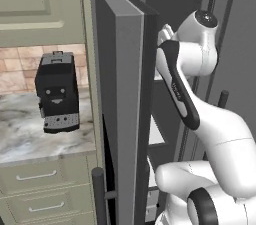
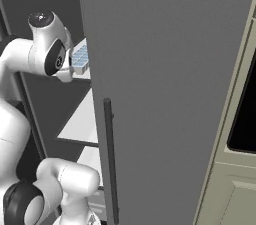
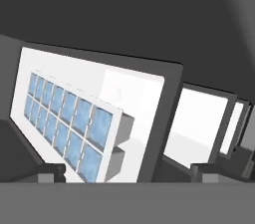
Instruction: Open the freezer door, pick up the ice cube tray from the freezer, and place it on the dining counter.
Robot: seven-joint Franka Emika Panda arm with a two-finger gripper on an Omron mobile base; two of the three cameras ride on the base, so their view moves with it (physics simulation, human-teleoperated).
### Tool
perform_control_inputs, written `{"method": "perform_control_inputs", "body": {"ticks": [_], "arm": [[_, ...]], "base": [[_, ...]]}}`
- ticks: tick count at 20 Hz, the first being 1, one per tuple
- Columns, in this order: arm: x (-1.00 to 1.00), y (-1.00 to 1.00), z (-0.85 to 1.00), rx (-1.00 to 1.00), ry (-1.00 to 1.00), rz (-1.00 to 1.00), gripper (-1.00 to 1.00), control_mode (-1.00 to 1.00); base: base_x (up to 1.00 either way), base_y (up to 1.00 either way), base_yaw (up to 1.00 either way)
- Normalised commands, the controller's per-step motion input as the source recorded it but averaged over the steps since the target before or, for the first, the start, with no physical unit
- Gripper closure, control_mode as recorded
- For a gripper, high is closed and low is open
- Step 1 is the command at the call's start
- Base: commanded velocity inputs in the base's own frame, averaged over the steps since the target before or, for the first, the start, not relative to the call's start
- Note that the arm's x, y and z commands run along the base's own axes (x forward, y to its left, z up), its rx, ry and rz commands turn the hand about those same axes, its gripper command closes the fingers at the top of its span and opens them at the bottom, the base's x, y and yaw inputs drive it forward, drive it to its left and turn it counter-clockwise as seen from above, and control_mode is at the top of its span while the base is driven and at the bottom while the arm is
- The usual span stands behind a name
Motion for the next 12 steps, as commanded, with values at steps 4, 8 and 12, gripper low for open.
{"method": "perform_control_inputs", "body": {"ticks": [4,8,12], "arm": [[0.27,0.0,-0.26,0.02,0.0,0.0,-1.0,-1.0],[0.25,0.0,-0.15,0.03,0.0,0.0,-1.0,-1.0],[0.3,0.0,-0.01,0.03,0.0,0.0,-1.0,-1.0]], "base": [[0.0,0.0,0.0],[0.0,0.0,0.0],[0.0,0.0,0.0]]}}
